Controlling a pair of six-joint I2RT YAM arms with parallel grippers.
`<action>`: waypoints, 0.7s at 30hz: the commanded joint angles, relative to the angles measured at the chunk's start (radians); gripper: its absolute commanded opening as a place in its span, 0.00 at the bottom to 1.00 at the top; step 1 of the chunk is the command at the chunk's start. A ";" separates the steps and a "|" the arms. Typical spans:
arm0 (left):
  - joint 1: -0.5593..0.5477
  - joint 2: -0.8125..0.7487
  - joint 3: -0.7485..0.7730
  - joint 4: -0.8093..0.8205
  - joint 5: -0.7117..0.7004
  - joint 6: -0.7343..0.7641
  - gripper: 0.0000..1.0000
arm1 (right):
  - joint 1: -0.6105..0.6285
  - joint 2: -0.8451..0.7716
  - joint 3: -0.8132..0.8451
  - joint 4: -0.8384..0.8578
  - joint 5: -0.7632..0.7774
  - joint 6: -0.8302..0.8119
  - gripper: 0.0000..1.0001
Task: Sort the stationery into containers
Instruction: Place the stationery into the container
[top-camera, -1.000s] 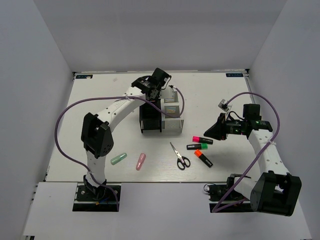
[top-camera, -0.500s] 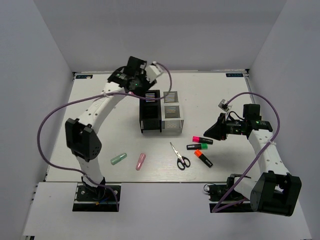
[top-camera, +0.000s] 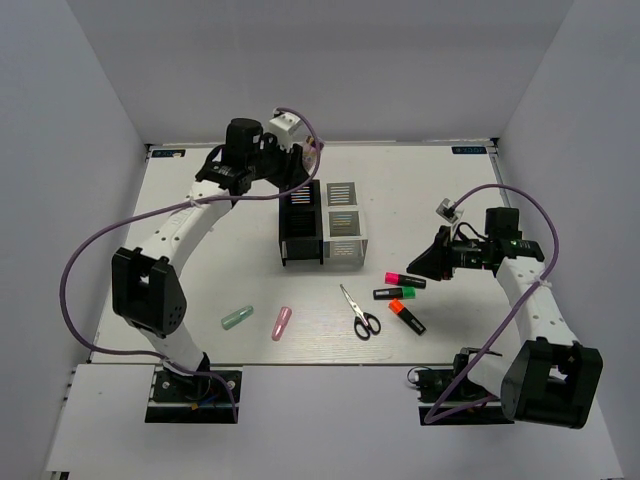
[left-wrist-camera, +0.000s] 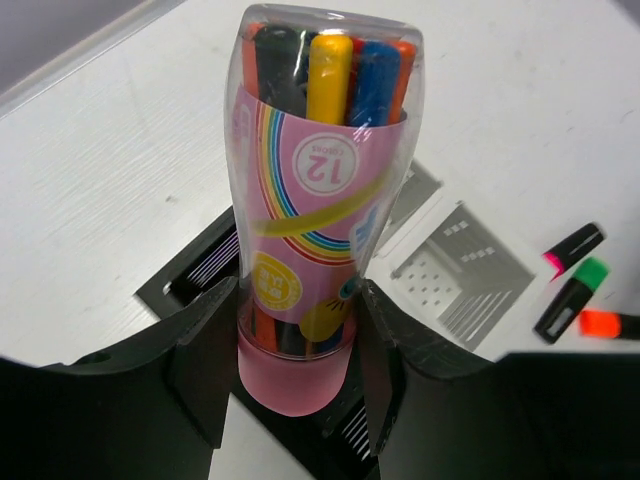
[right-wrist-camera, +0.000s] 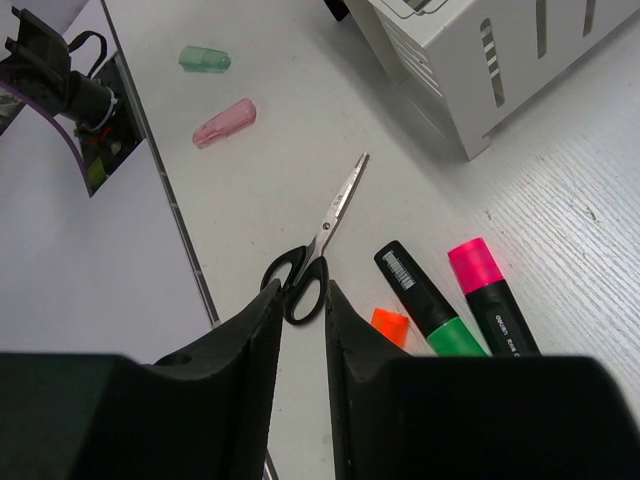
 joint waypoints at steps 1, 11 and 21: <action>0.002 -0.020 -0.025 0.182 0.110 -0.085 0.00 | -0.004 0.013 0.025 -0.013 -0.037 -0.018 0.27; 0.042 -0.002 -0.198 0.528 0.207 -0.189 0.00 | -0.007 0.024 0.022 -0.036 -0.048 -0.047 0.27; 0.082 0.072 -0.303 0.760 0.244 -0.270 0.00 | -0.012 0.041 0.014 -0.108 -0.119 -0.187 0.30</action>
